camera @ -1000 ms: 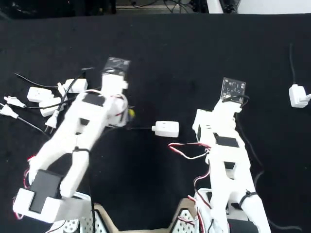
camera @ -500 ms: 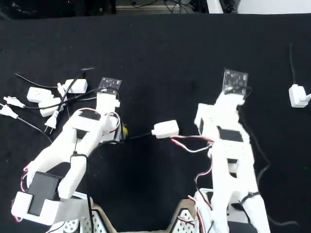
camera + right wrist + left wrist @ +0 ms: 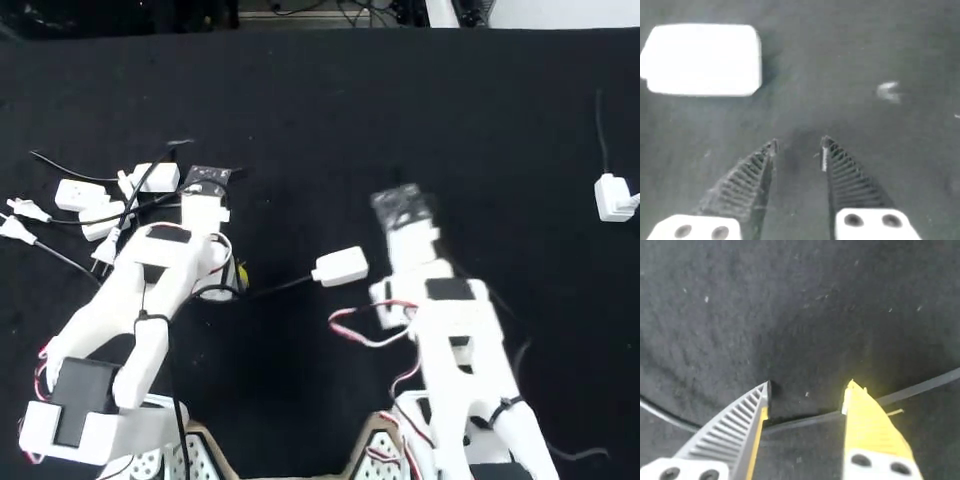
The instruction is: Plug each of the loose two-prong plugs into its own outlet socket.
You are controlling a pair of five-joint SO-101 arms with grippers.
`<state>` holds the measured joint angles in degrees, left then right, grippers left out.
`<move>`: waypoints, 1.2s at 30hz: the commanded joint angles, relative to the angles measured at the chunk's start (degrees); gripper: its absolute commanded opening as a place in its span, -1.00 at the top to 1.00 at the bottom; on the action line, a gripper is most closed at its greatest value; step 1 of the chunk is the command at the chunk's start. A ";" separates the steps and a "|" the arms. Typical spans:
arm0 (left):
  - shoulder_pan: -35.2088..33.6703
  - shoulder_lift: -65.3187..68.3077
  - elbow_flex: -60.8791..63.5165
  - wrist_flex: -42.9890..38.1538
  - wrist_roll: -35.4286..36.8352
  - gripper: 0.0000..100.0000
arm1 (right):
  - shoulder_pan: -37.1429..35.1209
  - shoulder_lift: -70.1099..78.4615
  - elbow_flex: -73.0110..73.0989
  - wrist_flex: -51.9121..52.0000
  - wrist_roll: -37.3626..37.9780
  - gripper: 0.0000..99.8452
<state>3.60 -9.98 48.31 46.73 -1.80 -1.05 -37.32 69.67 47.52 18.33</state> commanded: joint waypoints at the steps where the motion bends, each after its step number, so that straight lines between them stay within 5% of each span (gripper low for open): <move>1: -0.48 -0.79 -5.67 7.12 -0.79 0.62 | -6.33 -1.36 0.13 5.10 5.98 0.73; 9: -1.01 -0.79 -9.63 15.12 -0.79 0.67 | -15.47 -1.36 2.77 8.53 16.79 0.73; 16: -8.04 -8.70 -9.89 16.88 -4.66 0.67 | -15.91 0.04 3.47 5.71 12.92 0.73; 22: -9.80 -25.85 -10.24 22.95 -4.66 0.67 | -19.16 17.98 -5.67 8.70 13.01 0.73; 31: -10.33 -21.27 -4.70 13.19 -0.44 0.67 | -32.53 20.79 -11.74 12.31 11.87 0.73; 36: -10.24 -14.51 -4.09 8.70 5.36 0.67 | -29.63 5.32 -15.34 22.24 8.53 0.73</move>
<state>-6.15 -27.56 44.97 58.51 -0.92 -30.33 -20.18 58.95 62.11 29.05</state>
